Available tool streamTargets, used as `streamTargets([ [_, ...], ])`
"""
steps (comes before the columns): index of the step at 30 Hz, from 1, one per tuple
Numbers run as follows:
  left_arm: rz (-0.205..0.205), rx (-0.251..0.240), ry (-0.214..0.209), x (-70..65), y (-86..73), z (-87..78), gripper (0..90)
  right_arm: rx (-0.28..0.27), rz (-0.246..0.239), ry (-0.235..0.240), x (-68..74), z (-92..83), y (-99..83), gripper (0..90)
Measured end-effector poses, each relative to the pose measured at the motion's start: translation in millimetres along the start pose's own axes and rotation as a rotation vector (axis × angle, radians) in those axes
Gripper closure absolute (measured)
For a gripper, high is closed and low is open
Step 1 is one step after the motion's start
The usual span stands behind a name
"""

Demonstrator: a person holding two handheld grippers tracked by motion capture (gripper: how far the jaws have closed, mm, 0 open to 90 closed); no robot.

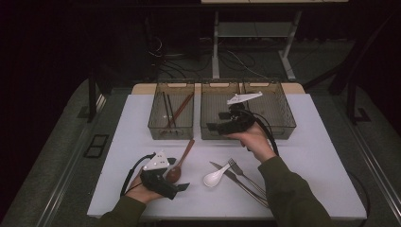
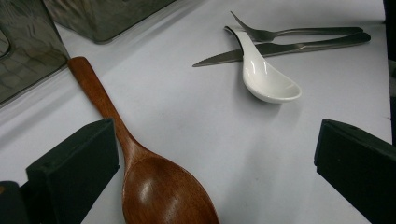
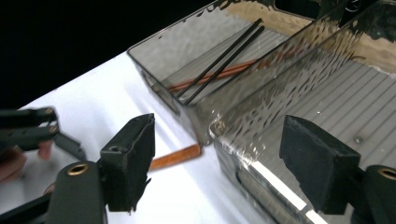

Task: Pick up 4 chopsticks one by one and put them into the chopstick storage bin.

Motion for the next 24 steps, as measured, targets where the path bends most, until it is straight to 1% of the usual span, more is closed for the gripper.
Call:
streamTargets([
  [1, 0.000, 0.001, 0.000, 0.0, -0.1, 0.1, 0.0, -0.006, 0.004, -0.011, -0.3, -2.7, -2.5, 21.3],
  [2, 0.001, 0.002, 0.000, 0.1, -0.2, 0.1, 0.0, -0.012, -0.005, -0.015, -1.2, -5.4, -5.0, 20.1],
  [4, 0.006, 0.006, 0.002, 0.7, -0.5, -0.1, 0.0, -0.009, -0.007, -0.038, -2.2, -10.8, -10.8, 19.2],
  [5, 0.001, 0.003, 0.003, 0.5, -0.4, 0.1, 0.0, -0.006, -0.004, -0.048, -2.3, -13.6, -14.0, 19.1],
  [8, -0.002, 0.003, 0.002, 0.6, -0.4, 0.4, 0.0, -0.017, 0.011, -0.051, -4.0, -20.5, -23.3, 18.0],
  [9, 0.004, 0.007, 0.002, 0.9, -0.6, 0.3, 0.0, -0.020, 0.014, -0.042, -4.1, -22.7, -26.8, 17.9],
  [10, 0.005, 0.007, 0.002, 0.9, -0.6, 0.4, 0.0, -0.025, 0.019, -0.033, -4.1, -24.6, -30.3, 15.0],
  [11, 0.004, 0.007, 0.002, 0.9, -0.6, 0.5, 0.0, -0.027, 0.017, -0.036, -4.4, -25.9, -33.6, 12.6],
  [13, 0.003, 0.007, 0.004, 0.9, -0.8, 0.7, 0.0, -0.006, 0.007, -0.061, -4.5, -29.2, -41.3, 12.6],
  [16, 0.003, 0.008, 0.006, 1.2, -0.8, 0.4, 0.0, 0.000, -0.011, -0.102, -4.6, -33.5, -53.3, 12.4],
  [18, 0.001, 0.009, 0.006, 1.0, -0.8, 0.8, 0.0, 0.007, -0.035, -0.137, -5.1, -36.7, -61.8, 12.4],
  [19, 0.002, 0.010, 0.007, 0.8, -0.8, 1.0, 0.0, 0.011, -0.044, -0.146, -4.9, -38.1, -65.7, 12.4],
  [23, 0.001, 0.012, 0.011, 0.8, -0.9, 1.1, 0.0, 0.041, -0.029, -0.166, -5.6, -45.9, -78.9, 12.4],
  [24, -0.001, 0.013, 0.013, 1.1, -0.9, 0.9, 0.0, 0.043, -0.023, -0.161, -5.8, -48.4, -82.7, 12.4],
])
Point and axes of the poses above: each handheld gripper's, and its own axes: z roughly forward along the jaws, y roughly out of its top, x roughly to its left, the point moved 5 cm from there along z, roughly forward along the jaws, and after that the axes turned 8 degrees about y, right-handed, at the moved point
